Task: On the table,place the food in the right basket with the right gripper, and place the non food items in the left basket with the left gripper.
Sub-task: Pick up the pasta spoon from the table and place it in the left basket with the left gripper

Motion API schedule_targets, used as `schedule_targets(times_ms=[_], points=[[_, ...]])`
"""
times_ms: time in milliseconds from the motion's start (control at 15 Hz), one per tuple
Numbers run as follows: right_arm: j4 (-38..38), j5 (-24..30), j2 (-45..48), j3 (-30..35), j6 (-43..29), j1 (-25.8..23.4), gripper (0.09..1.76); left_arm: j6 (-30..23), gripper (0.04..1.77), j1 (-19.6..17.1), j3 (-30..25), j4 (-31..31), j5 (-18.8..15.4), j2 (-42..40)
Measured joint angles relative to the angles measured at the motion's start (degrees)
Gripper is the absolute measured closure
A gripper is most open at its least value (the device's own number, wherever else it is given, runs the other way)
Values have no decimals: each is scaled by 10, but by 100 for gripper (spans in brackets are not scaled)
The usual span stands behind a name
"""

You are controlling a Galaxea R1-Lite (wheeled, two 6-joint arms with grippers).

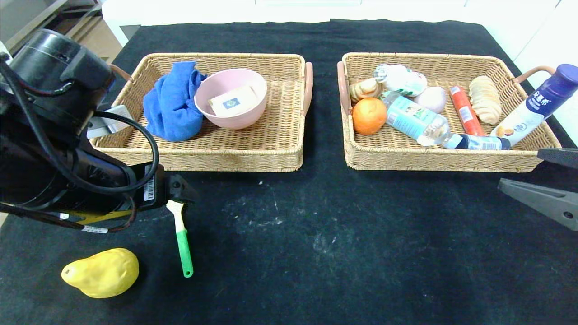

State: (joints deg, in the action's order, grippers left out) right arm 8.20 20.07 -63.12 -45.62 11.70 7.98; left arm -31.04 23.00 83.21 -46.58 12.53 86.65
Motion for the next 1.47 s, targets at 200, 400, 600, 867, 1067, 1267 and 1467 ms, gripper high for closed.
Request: schedule_targets(times_ms=[200,400,600,867,1067,1267,1467], points=[[0,0,1,0,0,0,14,-11,9,0,-14,1,-2,9],[0,0,2,0,0,-1,14,-21,9,-3,-33,4,-18,15],[0,0,3,0,0,-1,14,-33,9,-10,-45,5,-28,25],[0,0,3,0,0,-3,14,-35,9,-19,-71,57,-31,43],[0,0,3,-1,0,-4,14,-35,9,-21,-81,64,-39,55],[0,0,3,-2,0,-5,14,-35,9,-23,-85,65,-39,65],[0,0,3,-2,0,-5,14,-35,9,-23,-87,65,-38,70]])
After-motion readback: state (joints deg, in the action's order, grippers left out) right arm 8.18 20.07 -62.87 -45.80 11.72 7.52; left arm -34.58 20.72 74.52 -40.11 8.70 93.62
